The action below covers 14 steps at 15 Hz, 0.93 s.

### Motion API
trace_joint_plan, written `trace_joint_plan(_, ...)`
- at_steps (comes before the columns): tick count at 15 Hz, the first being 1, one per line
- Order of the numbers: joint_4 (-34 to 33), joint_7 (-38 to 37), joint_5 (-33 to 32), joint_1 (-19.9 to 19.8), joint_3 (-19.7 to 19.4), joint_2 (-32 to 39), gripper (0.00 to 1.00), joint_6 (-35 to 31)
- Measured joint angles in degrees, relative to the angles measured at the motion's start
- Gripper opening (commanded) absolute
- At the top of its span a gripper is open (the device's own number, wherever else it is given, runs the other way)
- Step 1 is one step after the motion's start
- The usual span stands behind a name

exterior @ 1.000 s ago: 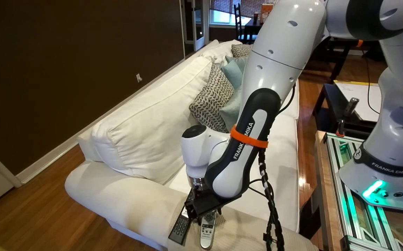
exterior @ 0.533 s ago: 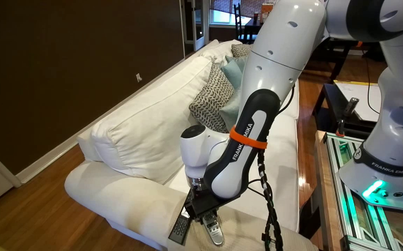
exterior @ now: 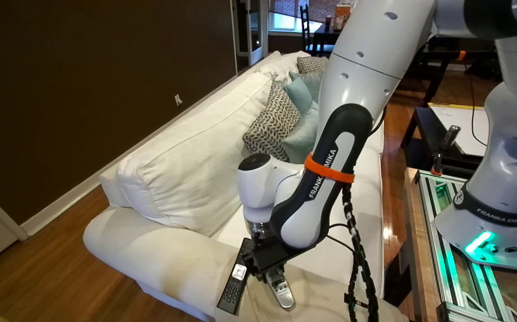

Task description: Put the grey remote control on the seat of the sofa then place the blue pillow over the grey remote.

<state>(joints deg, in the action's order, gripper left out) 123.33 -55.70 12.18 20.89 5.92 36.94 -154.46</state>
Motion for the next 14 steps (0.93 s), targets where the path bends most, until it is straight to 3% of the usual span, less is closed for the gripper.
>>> trace_joint_plan(4, 7.57, 1.4, 0.23, -2.16, -0.72, -6.7, 0.29, 0.01)
trace_joint_plan(11, 17.73, 10.58, 3.85, -13.2, -1.29, -15.03, 0.29, 0.0)
trace_joint_plan(12, 18.44, 12.01, 4.37, -14.39, -1.63, -15.53, 0.54, 0.0)
trace_joint_plan(14, 19.01, 15.58, 6.95, -16.9, -1.64, -16.07, 0.54, -0.07)
